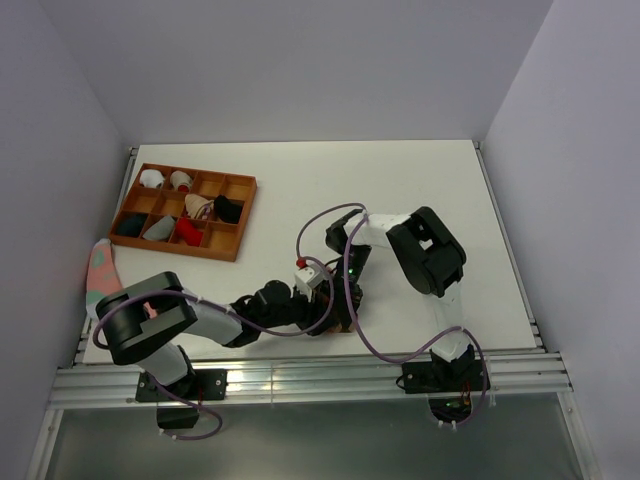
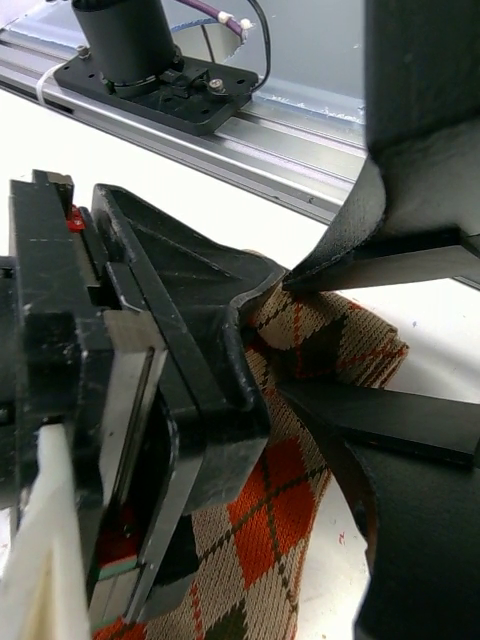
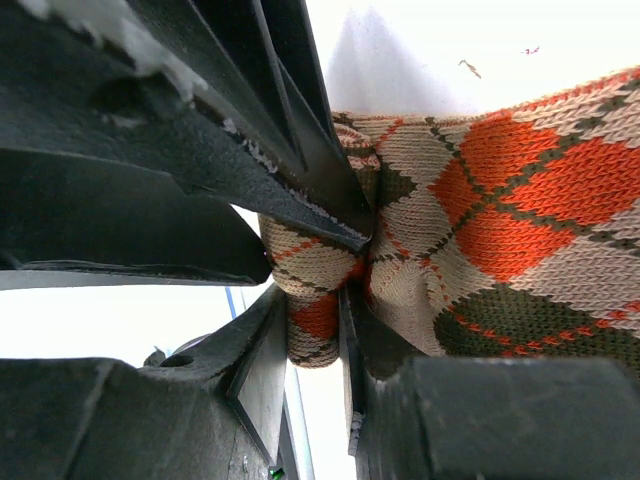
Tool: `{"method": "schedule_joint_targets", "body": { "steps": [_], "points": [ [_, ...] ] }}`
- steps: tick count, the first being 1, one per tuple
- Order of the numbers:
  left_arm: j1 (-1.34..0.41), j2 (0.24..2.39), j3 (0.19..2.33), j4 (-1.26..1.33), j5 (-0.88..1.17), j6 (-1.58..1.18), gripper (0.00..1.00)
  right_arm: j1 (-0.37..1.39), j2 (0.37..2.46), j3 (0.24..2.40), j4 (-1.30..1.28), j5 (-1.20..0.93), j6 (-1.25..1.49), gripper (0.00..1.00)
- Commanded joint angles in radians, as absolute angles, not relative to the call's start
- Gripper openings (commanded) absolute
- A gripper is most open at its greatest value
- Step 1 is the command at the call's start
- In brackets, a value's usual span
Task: Roll the socks
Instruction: Roll the sock at the center of the board.
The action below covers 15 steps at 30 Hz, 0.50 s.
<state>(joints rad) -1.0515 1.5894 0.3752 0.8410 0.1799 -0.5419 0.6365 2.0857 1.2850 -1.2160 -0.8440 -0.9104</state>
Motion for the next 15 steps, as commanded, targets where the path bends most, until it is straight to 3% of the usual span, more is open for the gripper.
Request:
{"method": "schedule_joint_targets", "body": {
  "steps": [1, 8, 11, 12, 15],
  "points": [
    [-1.063, 1.609, 0.391, 0.864, 0.216, -0.518, 0.46, 0.63, 2.106, 1.304, -1.226, -0.841, -0.927, 0.19],
    [-1.066, 1.649, 0.394, 0.856, 0.216, -0.54, 0.41, 0.626, 2.106, 1.305, -1.218, -0.845, -0.919, 0.19],
    [-1.066, 1.68, 0.403, 0.839, 0.209, -0.554, 0.28, 0.626, 2.1, 1.307, -1.209, -0.844, -0.911, 0.2],
    [-1.066, 1.69, 0.41, 0.827, 0.207, -0.558, 0.18, 0.626, 2.097, 1.304, -1.204, -0.844, -0.905, 0.2],
    [-1.066, 1.732, 0.414, 0.848, 0.225, -0.592, 0.0, 0.624, 2.079, 1.295, -1.177, -0.839, -0.887, 0.3]
  ]
}}
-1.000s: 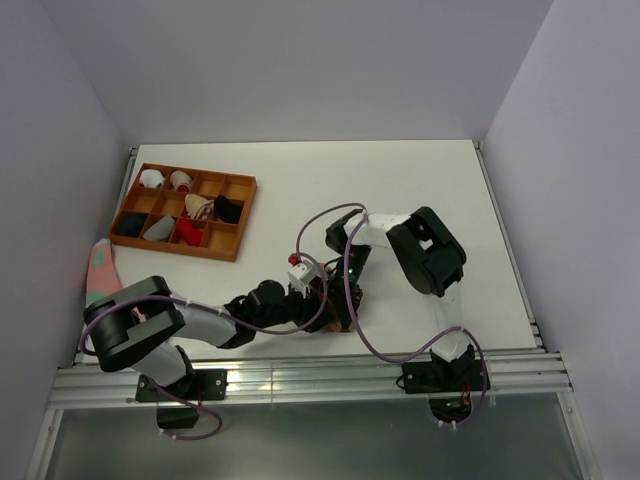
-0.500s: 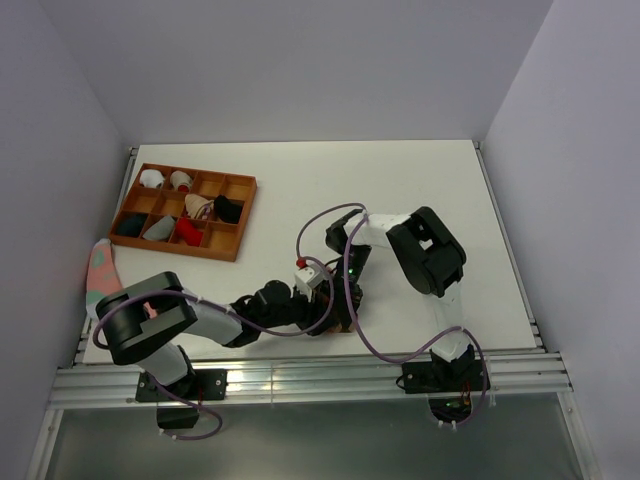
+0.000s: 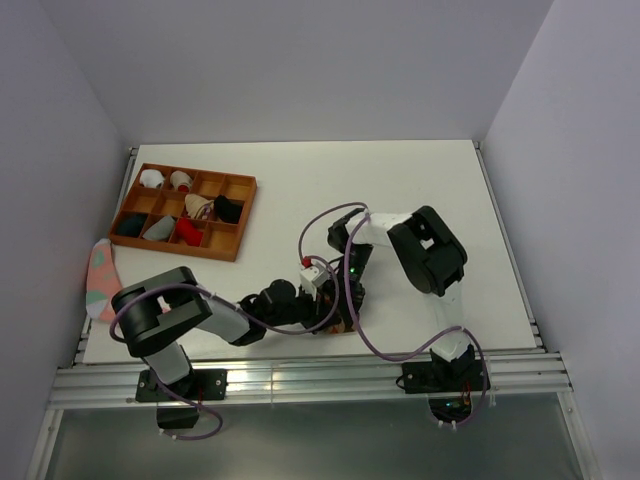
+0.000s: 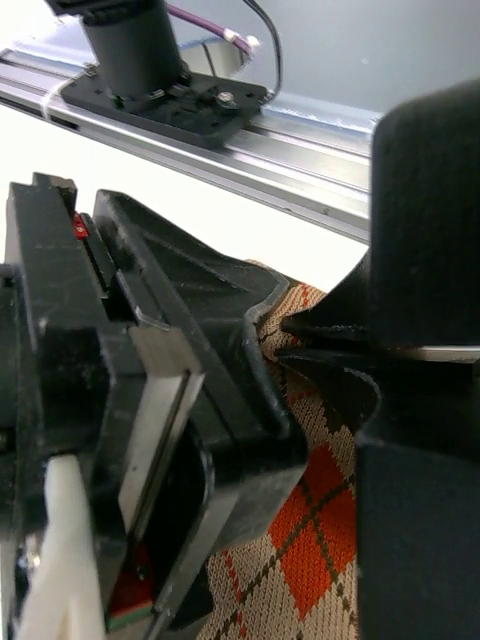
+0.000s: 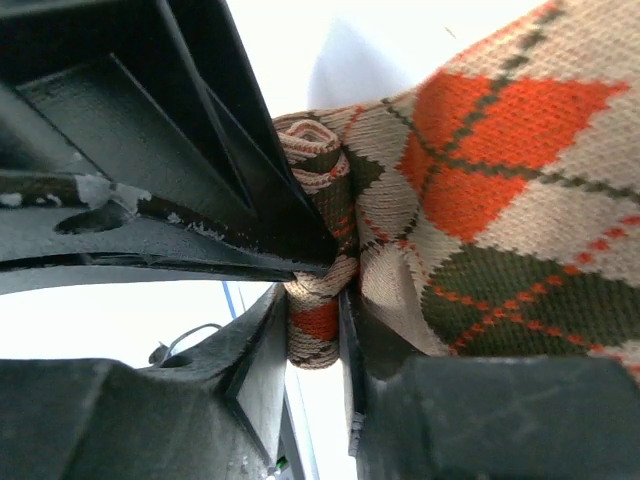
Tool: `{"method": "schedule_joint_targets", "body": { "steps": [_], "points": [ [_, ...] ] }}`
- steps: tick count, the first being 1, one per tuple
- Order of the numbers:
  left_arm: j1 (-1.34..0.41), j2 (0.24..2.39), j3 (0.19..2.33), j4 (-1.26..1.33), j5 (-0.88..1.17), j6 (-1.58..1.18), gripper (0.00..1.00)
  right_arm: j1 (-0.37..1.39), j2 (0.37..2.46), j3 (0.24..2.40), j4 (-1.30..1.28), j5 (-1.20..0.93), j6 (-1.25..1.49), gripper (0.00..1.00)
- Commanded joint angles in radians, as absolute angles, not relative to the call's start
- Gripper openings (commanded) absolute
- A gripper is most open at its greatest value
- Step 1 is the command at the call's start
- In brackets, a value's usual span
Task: Roll the socks
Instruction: Roll the sock at the center of the board.
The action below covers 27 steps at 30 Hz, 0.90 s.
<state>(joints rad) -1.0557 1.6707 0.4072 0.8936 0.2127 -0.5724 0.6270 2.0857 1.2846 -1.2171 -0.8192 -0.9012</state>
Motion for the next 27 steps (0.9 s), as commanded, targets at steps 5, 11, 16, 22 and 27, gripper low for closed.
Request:
{"method": "schedule_joint_targets", "body": {
  "steps": [5, 11, 16, 22, 27],
  "points": [
    [-1.066, 1.793, 0.393, 0.913, 0.219, -0.658, 0.0, 0.606, 2.011, 1.276, -1.117, -0.828, -0.833, 0.39],
    [-1.054, 1.85, 0.362, 0.976, 0.226, -0.735, 0.0, 0.537, 1.907, 1.23, -1.065, -0.805, -0.798, 0.45],
    [-1.031, 1.885, 0.325, 1.06, 0.267, -0.793, 0.0, 0.48, 1.789, 1.178, -1.031, -0.795, -0.781, 0.48],
    [-1.0, 1.881, 0.34, 0.982, 0.288, -0.864, 0.0, 0.419, 1.62, 1.065, -0.942, -0.743, -0.785, 0.48],
    [-0.971, 1.859, 0.393, 0.787, 0.324, -0.922, 0.0, 0.422, 1.421, 0.938, -0.815, -0.669, -0.813, 0.5]
  ]
}}
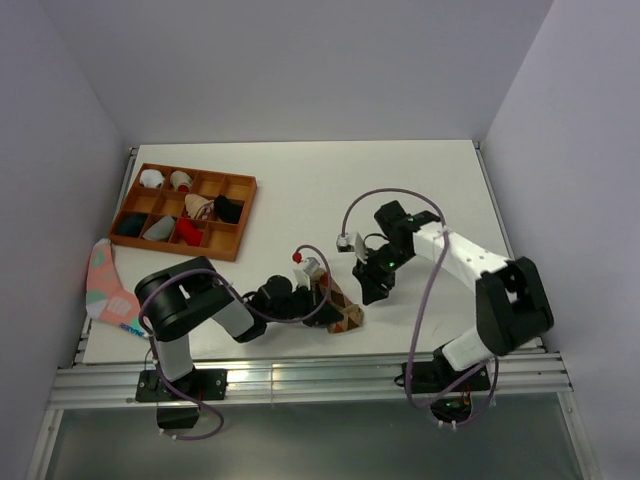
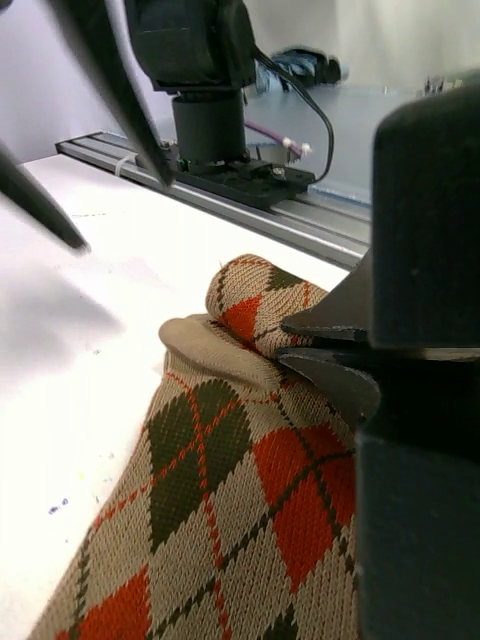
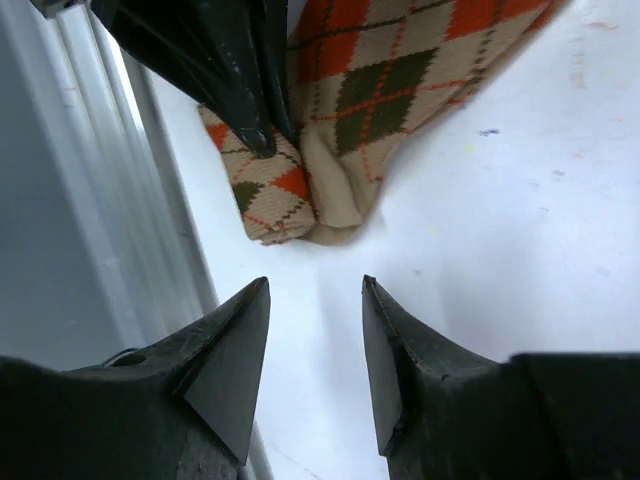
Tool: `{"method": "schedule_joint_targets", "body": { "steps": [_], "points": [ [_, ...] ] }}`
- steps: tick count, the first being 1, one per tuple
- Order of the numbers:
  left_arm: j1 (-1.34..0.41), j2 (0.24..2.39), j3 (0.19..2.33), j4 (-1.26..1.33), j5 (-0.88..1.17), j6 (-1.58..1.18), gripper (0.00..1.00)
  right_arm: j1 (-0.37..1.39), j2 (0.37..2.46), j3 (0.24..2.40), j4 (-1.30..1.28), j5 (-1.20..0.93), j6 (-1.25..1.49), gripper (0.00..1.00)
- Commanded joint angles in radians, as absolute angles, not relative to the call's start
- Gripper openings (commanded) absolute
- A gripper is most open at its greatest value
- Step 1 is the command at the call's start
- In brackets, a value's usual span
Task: Roll the socks
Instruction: Roll the sock at the center of the board.
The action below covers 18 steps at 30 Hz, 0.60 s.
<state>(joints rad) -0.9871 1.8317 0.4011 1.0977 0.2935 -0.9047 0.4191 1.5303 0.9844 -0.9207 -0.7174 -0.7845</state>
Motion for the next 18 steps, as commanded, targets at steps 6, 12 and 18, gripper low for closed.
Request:
{"method": "schedule_joint_targets", "body": {
  "steps": [6, 12, 18],
  "points": [
    [-0.916, 1.888, 0.451, 0.625, 0.408, -0.962, 0.0, 0.46, 1.181, 0.795, -0.69, -0.6, -0.851, 0.56],
    [-0.893, 1.928, 0.54, 0.413, 0.403, -0.928, 0.0, 0.638, 1.105, 0.66, -0.559, -0.47, -0.825, 0.58],
    [-0.854, 1.973, 0.561, 0.357, 0.433, -0.899, 0.0, 0.771, 1.123, 0.6, -0.459, -0.396, -0.828, 0.58]
  ]
}}
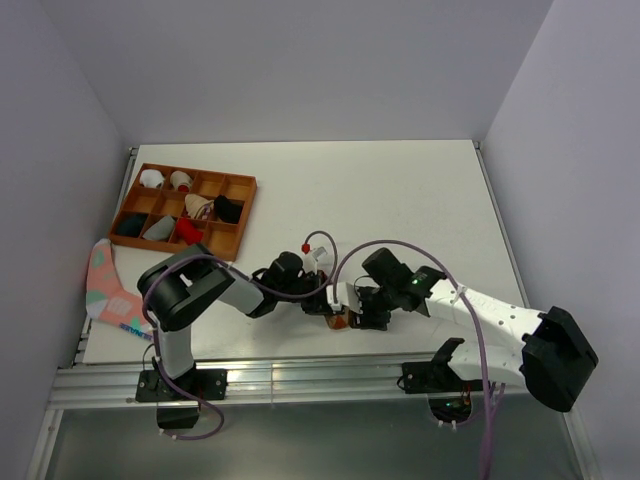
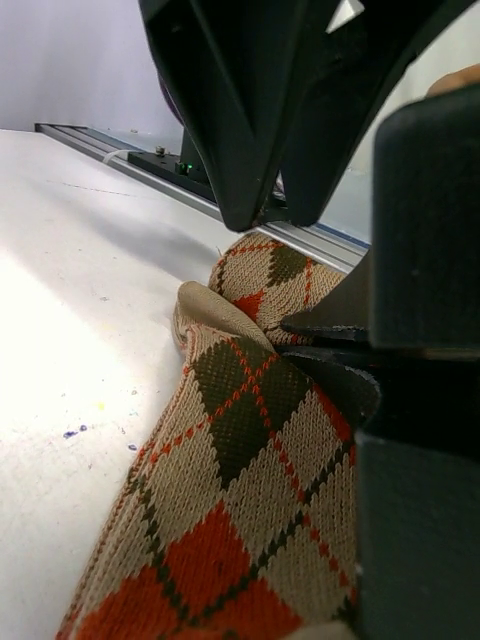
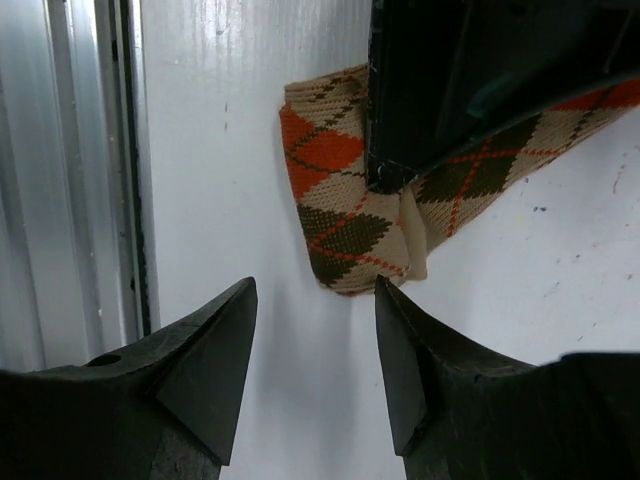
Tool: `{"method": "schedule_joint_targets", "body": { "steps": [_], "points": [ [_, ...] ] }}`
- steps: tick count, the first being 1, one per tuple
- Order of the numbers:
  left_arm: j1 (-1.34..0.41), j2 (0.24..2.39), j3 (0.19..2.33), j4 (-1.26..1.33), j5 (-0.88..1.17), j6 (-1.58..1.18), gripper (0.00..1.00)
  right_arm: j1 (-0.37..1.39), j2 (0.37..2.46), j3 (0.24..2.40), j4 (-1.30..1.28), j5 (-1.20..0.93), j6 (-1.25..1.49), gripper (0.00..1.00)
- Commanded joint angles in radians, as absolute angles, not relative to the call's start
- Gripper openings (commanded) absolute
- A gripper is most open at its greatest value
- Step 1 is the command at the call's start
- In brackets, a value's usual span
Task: Roll the socks
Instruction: Roll the sock at the center of the board.
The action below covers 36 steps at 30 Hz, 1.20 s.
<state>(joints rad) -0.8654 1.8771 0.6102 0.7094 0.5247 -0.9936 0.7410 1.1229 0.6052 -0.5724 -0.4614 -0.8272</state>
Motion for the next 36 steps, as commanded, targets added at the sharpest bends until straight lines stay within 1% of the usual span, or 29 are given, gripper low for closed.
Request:
{"method": "schedule_joint_targets", "body": {
  "steps": [1, 9, 19, 22, 23, 24, 26, 28, 29, 36],
  "points": [
    [-0.853, 1.976, 0.56, 0.356, 0.437, -0.896, 0.0, 0.778, 1.124, 0.597, -0.442, -0.39, -0.828, 0.58],
    [-0.845, 1.993, 0.557, 0.362, 0.465, -0.879, 0.0, 0.863, 1.175, 0.581, -0.394, -0.348, -0.834, 0.58],
    [-0.824, 2.006, 0.56, 0.384, 0.499, -0.868, 0.0, 0.891, 1.227, 0.546, -0.382, -0.314, -0.845, 0.54],
    [-0.822, 2.005, 0.574, 0.376, 0.502, -0.864, 0.0, 0.894, 1.25, 0.554, -0.379, -0.319, -0.835, 0.5],
    [-0.824, 2.005, 0.577, 0.379, 0.508, -0.864, 0.0, 0.896, 1.256, 0.558, -0.383, -0.321, -0.834, 0.42],
    [-0.822, 2.002, 0.577, 0.377, 0.502, -0.861, 0.0, 0.894, 1.268, 0.566, -0.403, -0.333, -0.834, 0.38],
    [-0.822, 1.99, 0.574, 0.396, 0.492, -0.854, 0.01, 0.896, 1.284, 0.59, -0.434, -0.354, -0.839, 0.31],
    [-0.821, 1.951, 0.571, 0.394, 0.447, -0.856, 0.01, 0.894, 1.311, 0.618, -0.478, -0.382, -0.838, 0.29],
    [-0.819, 1.939, 0.58, 0.39, 0.433, -0.85, 0.01, 0.896, 1.321, 0.626, -0.489, -0.385, -0.835, 0.25],
    [-0.819, 1.764, 0.615, 0.458, 0.379, -0.839, 0.06, 0.894, 1.342, 0.627, -0.503, -0.37, -0.816, 0.23]
  ]
}}
